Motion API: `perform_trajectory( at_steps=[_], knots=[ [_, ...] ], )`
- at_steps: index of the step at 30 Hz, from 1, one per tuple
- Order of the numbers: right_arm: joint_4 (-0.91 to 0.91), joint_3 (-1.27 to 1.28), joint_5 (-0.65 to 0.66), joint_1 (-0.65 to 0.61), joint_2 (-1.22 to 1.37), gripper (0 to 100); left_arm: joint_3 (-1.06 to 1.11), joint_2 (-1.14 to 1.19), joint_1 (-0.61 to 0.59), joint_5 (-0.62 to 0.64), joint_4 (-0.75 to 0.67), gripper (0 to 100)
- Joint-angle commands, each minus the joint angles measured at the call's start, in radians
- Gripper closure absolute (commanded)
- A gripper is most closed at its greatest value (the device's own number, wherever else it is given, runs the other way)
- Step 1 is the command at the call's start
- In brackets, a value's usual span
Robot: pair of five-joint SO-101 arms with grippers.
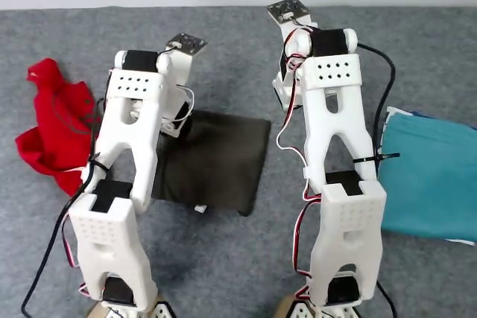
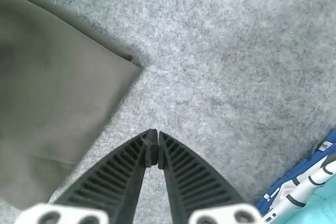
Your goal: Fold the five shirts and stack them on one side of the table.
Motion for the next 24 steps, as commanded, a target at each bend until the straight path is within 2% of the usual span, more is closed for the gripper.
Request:
perform_trajectory(
  at_steps=[1,7,14,21,24],
  knots=[
    [0.038,-0.006,0.009,0.012,-0.050,98.8,-0.004,-0.051,0.002,0.008,0.028,87],
    [0.038,-0.006,0.009,0.012,-0.051,98.8,0.016,-0.038,-0.005,0.003,0.025,87],
    [0.038,-0.006,0.009,0.012,-0.047,98.9,0.013,0.098,-0.101,0.002,-0.021,87],
    [0.038,-0.006,0.009,0.012,-0.047,98.7,0.013,0.158,-0.098,0.002,-0.078,87],
    [0.038,-0.006,0.009,0.012,-0.047,98.7,0.013,0.163,-0.092,-0.003,-0.087,93]
  ],
)
